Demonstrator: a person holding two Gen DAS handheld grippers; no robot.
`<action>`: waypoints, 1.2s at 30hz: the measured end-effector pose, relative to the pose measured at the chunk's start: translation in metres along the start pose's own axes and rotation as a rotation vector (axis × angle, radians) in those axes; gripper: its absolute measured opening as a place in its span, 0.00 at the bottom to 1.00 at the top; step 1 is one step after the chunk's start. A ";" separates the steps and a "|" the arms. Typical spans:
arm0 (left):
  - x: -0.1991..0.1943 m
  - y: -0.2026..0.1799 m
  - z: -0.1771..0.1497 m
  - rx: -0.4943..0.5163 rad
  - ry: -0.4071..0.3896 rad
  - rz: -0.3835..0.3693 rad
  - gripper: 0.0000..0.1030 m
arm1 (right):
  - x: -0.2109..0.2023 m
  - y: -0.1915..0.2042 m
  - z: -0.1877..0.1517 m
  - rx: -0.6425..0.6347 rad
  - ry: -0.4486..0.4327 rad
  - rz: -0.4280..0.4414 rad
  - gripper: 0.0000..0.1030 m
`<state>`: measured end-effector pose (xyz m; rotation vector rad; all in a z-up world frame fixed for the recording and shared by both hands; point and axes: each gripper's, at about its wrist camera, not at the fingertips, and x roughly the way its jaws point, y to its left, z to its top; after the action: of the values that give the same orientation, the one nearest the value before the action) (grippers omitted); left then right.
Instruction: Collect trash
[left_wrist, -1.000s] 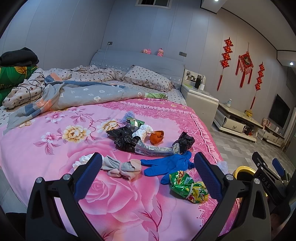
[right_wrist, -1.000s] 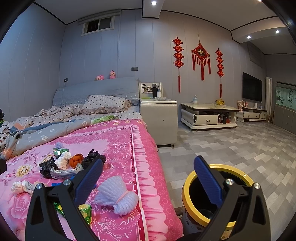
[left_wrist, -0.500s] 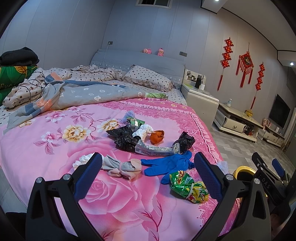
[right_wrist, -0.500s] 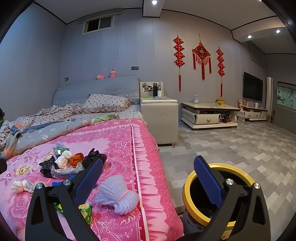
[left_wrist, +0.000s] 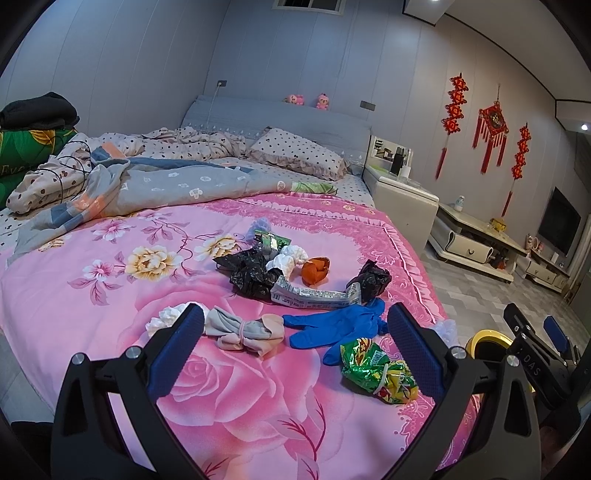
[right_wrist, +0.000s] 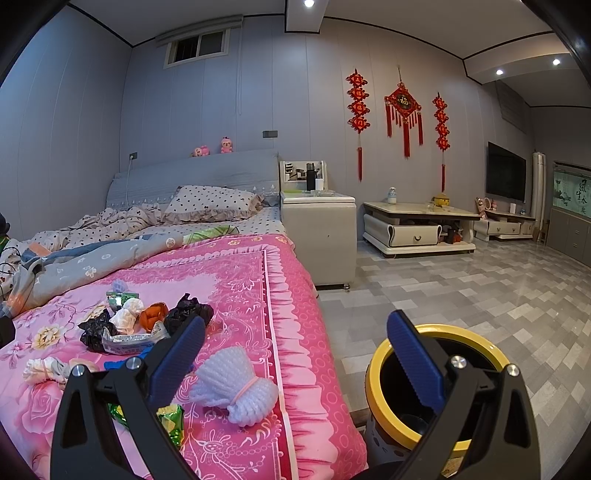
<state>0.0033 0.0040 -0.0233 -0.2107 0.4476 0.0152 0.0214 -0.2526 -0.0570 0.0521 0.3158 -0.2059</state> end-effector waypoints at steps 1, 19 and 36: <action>0.000 0.000 0.000 0.000 0.000 0.001 0.93 | 0.002 0.001 -0.001 -0.001 0.002 0.003 0.92; 0.020 0.004 -0.001 0.008 0.119 0.017 0.93 | 0.020 -0.009 0.004 0.028 0.115 0.044 0.92; 0.070 0.031 0.011 0.127 0.333 0.037 0.93 | 0.074 0.005 0.001 -0.018 0.452 0.252 0.92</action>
<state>0.0693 0.0348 -0.0497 -0.0797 0.7814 -0.0125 0.0920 -0.2623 -0.0791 0.1208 0.7564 0.0626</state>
